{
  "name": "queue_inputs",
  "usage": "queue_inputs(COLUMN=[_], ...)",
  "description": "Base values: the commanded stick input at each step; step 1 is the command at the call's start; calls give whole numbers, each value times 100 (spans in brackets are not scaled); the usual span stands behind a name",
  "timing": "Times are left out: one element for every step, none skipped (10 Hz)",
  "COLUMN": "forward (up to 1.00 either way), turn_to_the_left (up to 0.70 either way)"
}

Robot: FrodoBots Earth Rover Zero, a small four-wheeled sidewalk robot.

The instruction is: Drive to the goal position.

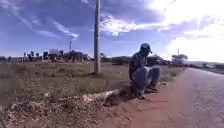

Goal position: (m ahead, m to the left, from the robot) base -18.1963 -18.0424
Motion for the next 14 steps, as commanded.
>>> queue_inputs(forward=[0,0,0,0,0,0,0,0,0,0,0,0,0,0], turn_to_the_left=[-70,-70,-70,-70,-70,-70,-70,-70,-70,-70,-70,-70,-70,-70])
